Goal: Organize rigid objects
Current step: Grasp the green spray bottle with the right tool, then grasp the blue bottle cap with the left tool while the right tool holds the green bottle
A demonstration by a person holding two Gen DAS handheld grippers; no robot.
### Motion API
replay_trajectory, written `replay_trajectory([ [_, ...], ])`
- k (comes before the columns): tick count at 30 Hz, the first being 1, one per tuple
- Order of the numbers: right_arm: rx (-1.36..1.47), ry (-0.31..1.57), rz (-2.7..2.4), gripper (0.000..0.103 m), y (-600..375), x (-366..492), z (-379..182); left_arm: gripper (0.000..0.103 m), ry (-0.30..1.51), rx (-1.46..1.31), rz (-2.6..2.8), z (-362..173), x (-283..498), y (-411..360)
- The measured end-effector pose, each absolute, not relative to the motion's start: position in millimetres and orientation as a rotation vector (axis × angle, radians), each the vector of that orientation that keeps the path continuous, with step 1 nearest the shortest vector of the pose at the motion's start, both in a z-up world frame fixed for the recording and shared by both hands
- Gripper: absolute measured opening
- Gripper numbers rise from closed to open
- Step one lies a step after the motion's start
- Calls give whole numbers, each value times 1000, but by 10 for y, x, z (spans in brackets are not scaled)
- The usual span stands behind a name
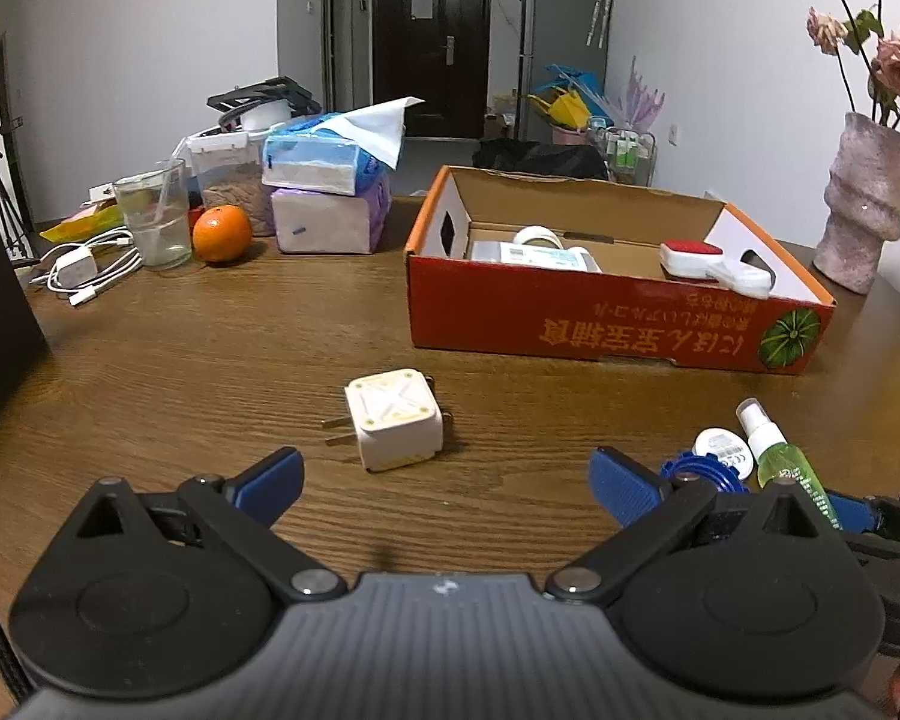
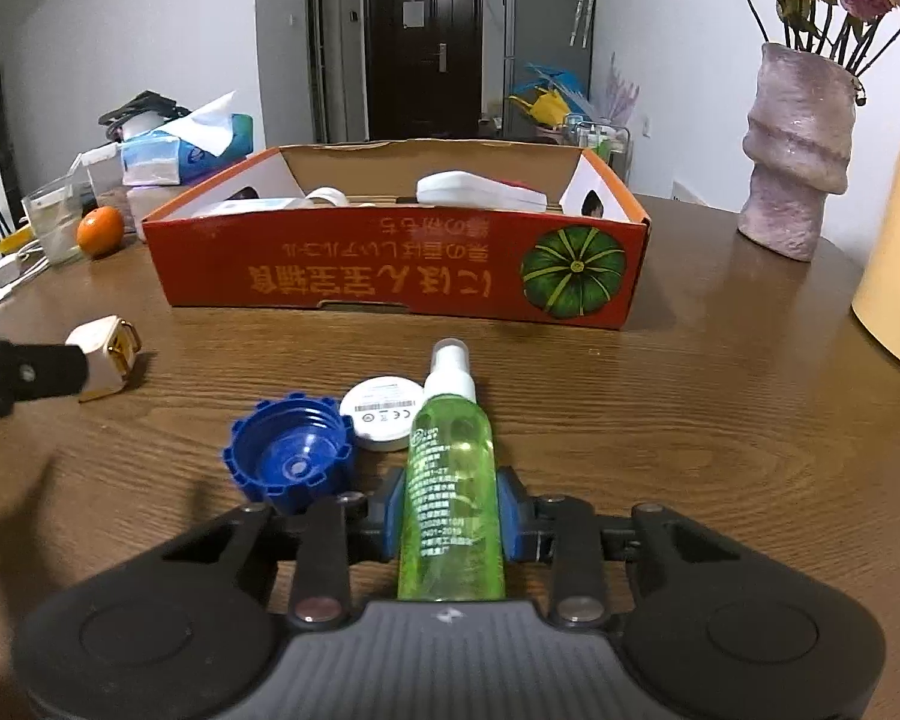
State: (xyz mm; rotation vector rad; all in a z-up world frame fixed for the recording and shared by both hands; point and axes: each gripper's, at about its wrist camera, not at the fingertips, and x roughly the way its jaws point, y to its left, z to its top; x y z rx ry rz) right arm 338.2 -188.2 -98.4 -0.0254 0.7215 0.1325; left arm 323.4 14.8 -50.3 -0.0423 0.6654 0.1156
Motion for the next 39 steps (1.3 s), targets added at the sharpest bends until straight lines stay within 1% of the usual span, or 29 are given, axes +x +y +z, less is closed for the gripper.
replay_trajectory([
  [10,31,667,147,30,-2053,3333,-844,103,677,-42,110,-663,3291,64],
  [15,49,631,161,30,-2170,3290,-760,103,654,-22,92,-696,3284,-53],
  [28,76,570,157,30,-2491,3224,-615,103,691,-4,27,-820,3392,-641],
  [39,88,554,152,30,-2729,3211,-582,103,711,31,61,-927,3541,-923],
])
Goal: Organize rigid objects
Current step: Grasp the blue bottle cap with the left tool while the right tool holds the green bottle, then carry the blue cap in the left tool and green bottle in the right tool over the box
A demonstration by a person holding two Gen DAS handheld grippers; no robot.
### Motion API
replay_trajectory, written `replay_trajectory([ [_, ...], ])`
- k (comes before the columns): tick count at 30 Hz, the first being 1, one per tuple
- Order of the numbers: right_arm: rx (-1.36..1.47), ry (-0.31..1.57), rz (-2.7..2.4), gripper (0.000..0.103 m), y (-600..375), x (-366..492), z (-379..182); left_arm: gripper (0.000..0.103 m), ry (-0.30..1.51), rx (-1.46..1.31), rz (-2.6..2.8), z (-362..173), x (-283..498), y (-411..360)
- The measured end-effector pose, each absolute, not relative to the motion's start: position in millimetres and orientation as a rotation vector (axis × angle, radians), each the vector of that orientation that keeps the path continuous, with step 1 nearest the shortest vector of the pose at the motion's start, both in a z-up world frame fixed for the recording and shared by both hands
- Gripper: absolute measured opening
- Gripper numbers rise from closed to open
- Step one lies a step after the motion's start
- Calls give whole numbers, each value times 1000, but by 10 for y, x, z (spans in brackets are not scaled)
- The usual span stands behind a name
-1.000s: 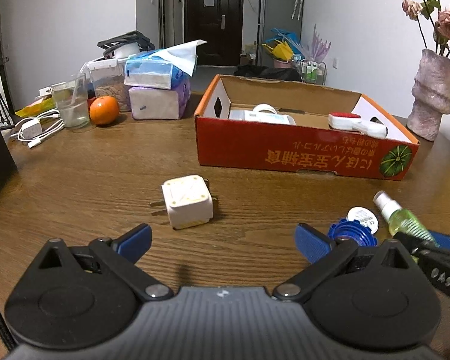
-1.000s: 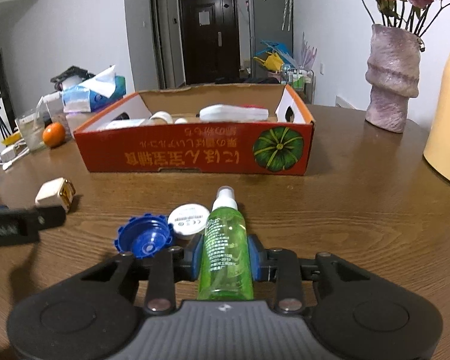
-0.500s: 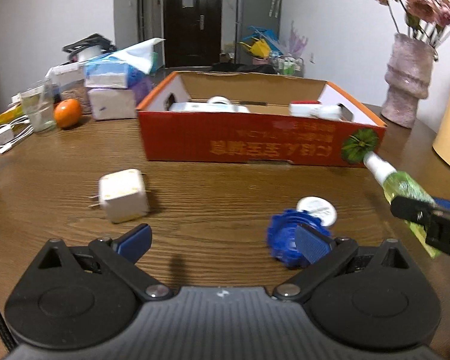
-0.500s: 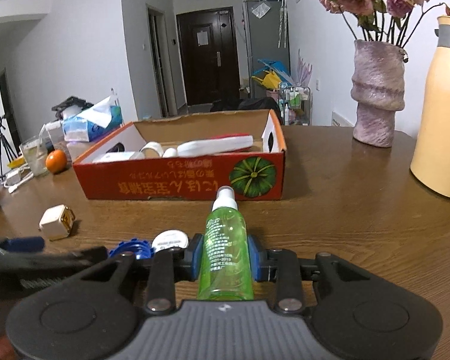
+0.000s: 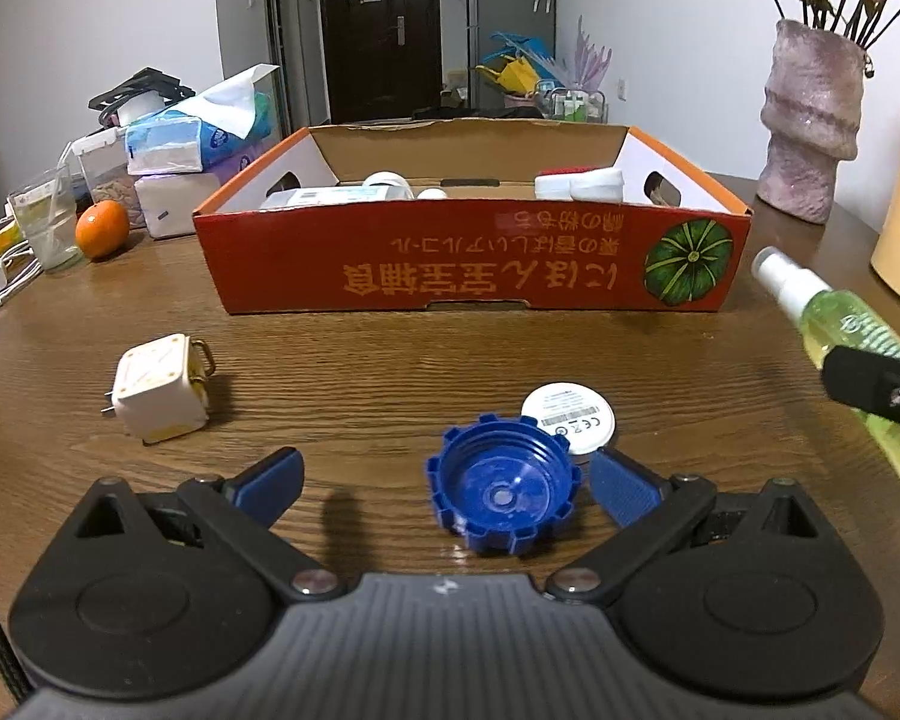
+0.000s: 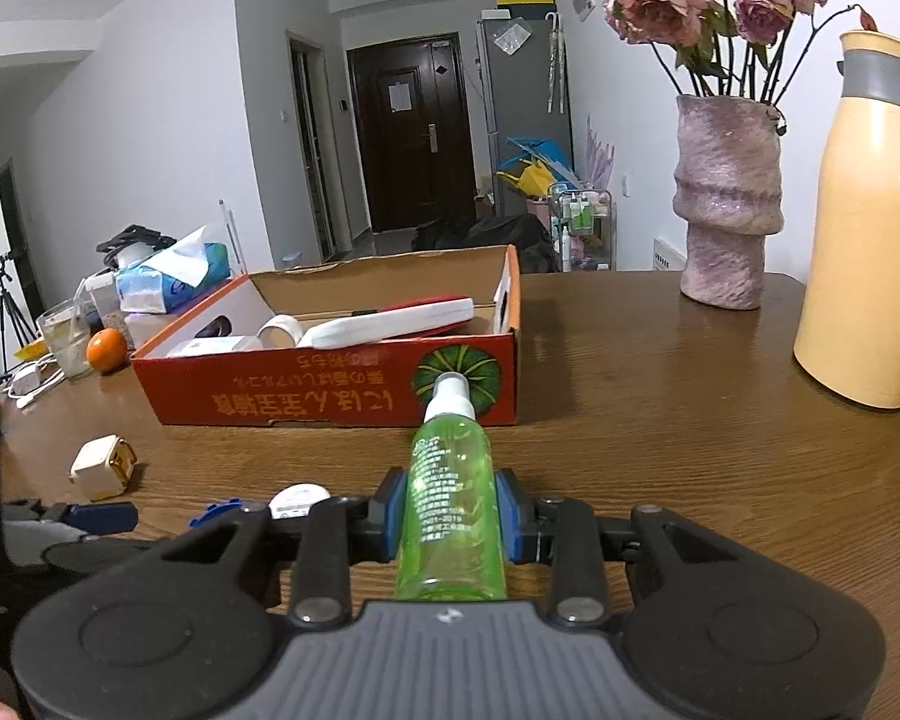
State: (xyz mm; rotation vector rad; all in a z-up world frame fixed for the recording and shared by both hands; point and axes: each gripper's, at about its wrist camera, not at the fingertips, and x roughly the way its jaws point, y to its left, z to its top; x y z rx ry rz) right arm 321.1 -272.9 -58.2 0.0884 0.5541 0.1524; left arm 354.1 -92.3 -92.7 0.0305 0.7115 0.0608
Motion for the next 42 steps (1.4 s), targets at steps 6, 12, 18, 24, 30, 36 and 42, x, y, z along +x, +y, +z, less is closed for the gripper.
replay_trajectory([
  [6,93,550,153,30,-2759,3203,-575,103,730,43,74,-974,3604,-960],
  [12,84,550,151,30,-2729,3197,-594,103,748,27,75,-1004,3641,-918],
  [18,73,555,159,30,-2687,3184,-617,85,744,32,44,-1008,3636,-947],
  [24,76,552,164,30,-2685,3168,-610,72,735,26,28,-999,3623,-947],
  [30,77,544,169,30,-2676,3154,-605,56,723,33,10,-978,3603,-959],
  [36,81,540,164,30,-2674,3151,-603,56,712,45,12,-944,3570,-958],
  [42,101,531,162,30,-2683,3129,-581,56,683,46,-5,-849,3478,-958],
])
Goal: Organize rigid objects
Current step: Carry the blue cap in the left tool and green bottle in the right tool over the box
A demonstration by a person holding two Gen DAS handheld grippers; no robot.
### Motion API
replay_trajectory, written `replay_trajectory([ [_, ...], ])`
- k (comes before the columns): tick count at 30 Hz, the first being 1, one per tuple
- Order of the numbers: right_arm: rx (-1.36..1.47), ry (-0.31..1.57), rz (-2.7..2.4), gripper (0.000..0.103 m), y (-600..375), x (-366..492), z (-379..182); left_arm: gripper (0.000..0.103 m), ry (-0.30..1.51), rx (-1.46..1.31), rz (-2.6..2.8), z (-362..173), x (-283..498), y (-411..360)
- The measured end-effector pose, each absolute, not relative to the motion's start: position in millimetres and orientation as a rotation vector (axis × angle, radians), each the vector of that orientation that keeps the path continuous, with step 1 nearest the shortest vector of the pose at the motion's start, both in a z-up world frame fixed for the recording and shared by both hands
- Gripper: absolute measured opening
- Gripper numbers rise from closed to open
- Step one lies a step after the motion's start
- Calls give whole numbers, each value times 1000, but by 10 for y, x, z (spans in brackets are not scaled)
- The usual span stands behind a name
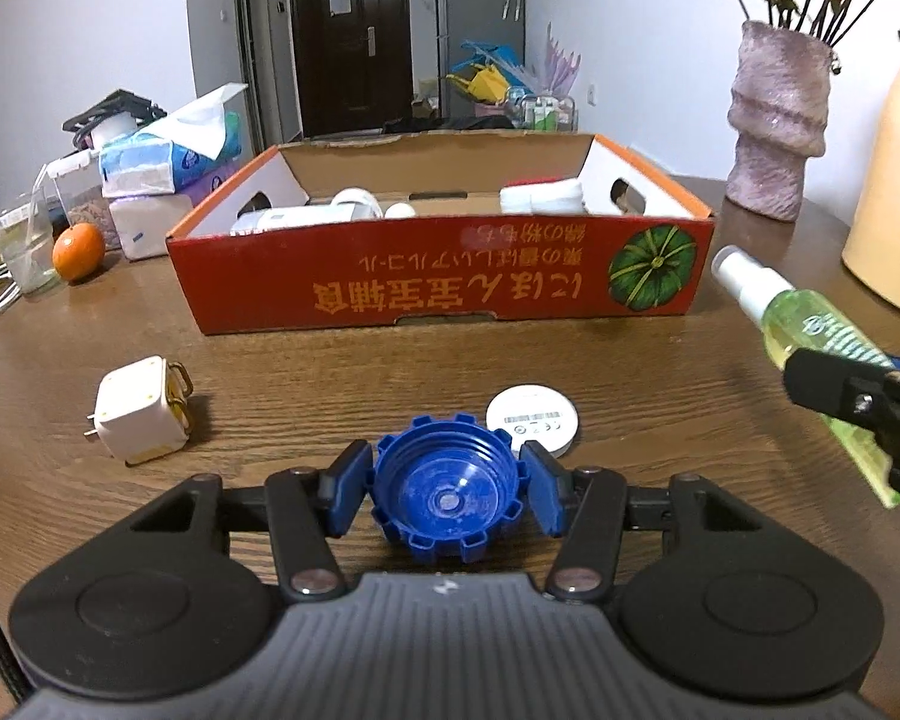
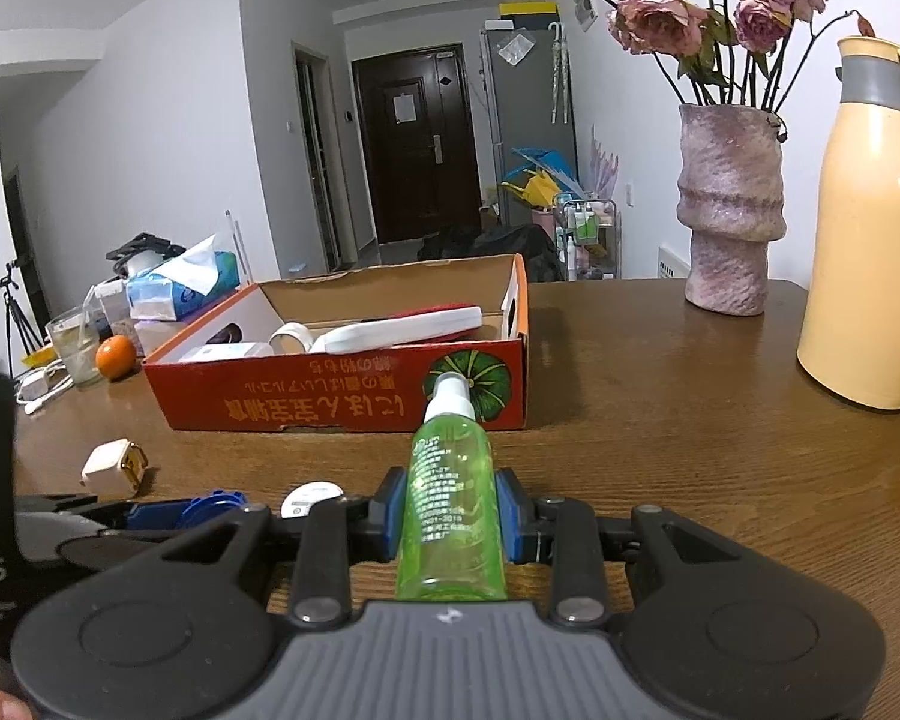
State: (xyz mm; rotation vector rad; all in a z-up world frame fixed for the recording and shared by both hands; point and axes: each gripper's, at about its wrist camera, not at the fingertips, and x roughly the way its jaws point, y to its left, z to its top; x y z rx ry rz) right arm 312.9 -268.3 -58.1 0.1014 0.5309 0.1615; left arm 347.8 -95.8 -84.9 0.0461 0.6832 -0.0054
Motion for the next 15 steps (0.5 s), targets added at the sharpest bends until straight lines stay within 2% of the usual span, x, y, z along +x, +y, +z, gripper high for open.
replay_trajectory([
  [15,219,494,217,30,-2651,2966,-429,56,570,-12,-19,-442,3119,-796],
])
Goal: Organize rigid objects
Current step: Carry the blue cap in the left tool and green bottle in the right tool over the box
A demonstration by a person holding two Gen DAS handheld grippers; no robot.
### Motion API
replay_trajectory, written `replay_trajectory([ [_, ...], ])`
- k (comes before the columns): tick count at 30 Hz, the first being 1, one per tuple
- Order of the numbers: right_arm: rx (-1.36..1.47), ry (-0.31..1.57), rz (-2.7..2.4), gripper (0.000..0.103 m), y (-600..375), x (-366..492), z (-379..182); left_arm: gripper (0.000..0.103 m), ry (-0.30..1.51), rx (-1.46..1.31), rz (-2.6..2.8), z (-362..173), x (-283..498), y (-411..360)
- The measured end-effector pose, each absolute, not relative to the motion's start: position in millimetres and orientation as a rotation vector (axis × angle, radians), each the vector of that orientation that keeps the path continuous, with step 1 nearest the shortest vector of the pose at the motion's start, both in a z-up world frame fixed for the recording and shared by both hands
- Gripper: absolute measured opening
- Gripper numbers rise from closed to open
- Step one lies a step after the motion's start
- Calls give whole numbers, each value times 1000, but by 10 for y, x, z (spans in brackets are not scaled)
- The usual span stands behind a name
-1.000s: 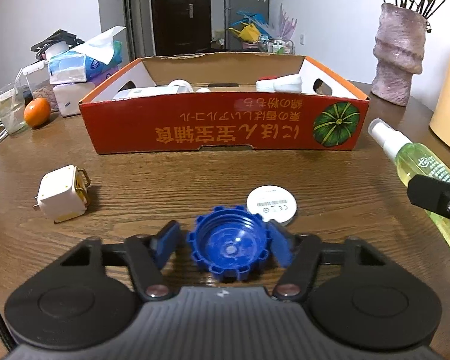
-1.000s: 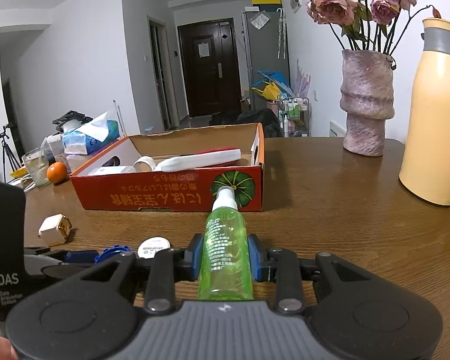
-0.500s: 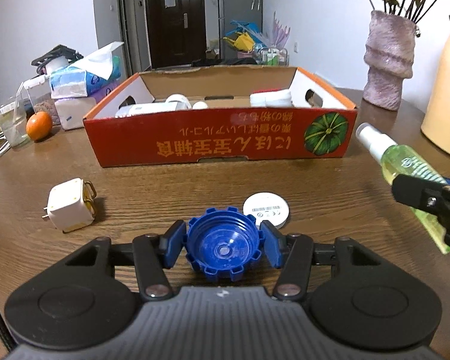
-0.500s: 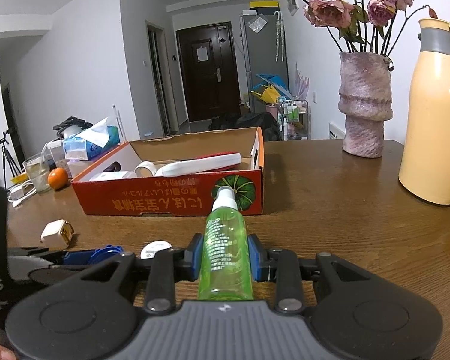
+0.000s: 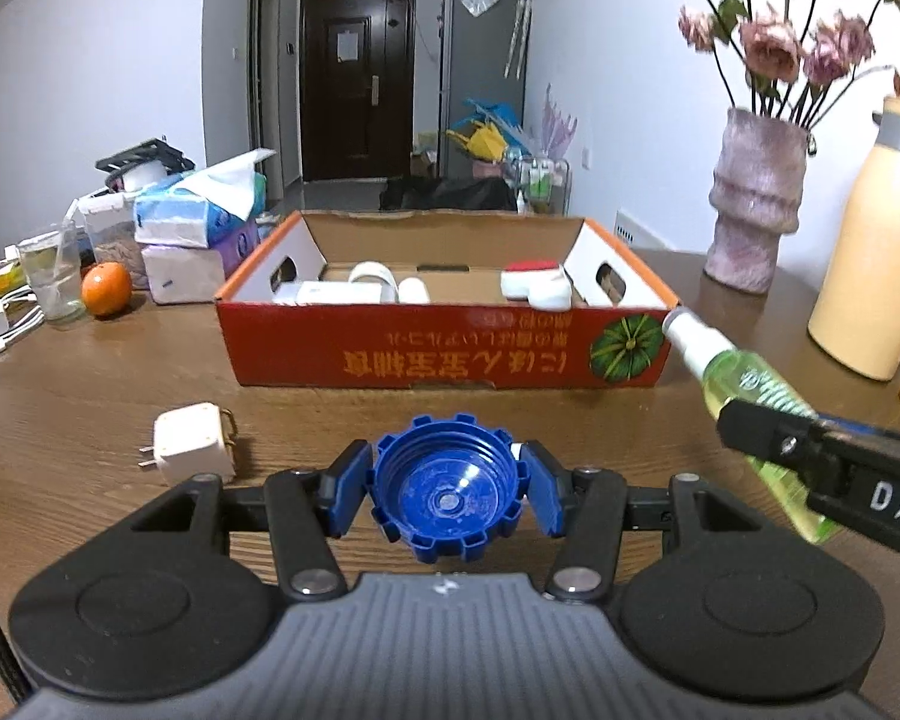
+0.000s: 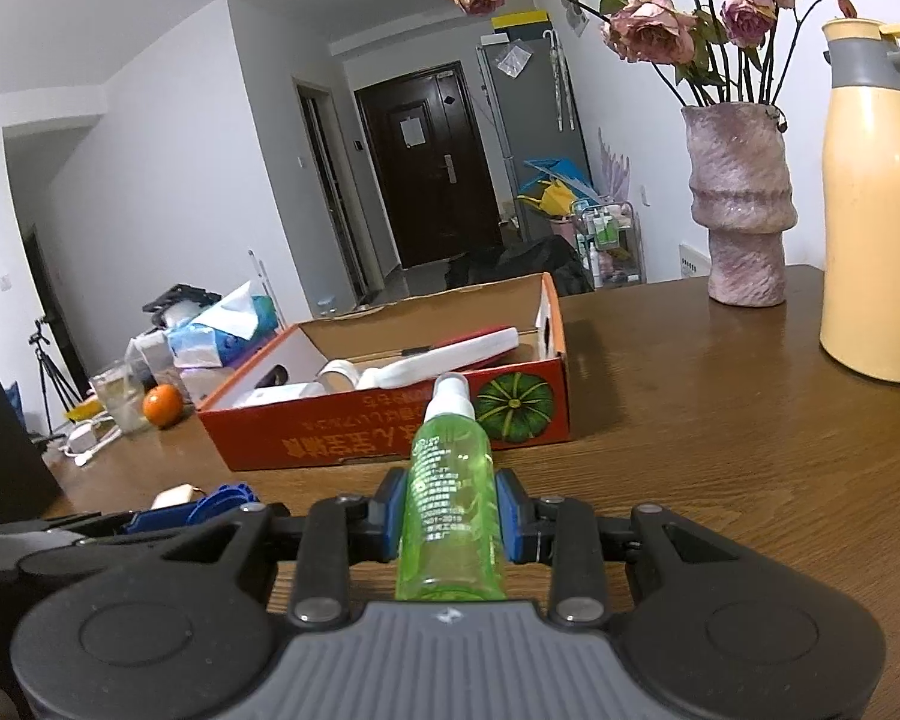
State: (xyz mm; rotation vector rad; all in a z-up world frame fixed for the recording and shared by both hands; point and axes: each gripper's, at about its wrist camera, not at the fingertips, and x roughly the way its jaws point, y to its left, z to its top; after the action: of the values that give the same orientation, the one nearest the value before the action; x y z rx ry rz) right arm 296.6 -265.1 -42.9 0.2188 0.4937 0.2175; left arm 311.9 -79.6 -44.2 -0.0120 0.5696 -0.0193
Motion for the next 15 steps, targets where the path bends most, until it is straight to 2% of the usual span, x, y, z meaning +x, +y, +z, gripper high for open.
replay_trajectory([
  [15,266,461,238,30,-2361,2957,-259,56,492,-64,11,-169,2956,-413],
])
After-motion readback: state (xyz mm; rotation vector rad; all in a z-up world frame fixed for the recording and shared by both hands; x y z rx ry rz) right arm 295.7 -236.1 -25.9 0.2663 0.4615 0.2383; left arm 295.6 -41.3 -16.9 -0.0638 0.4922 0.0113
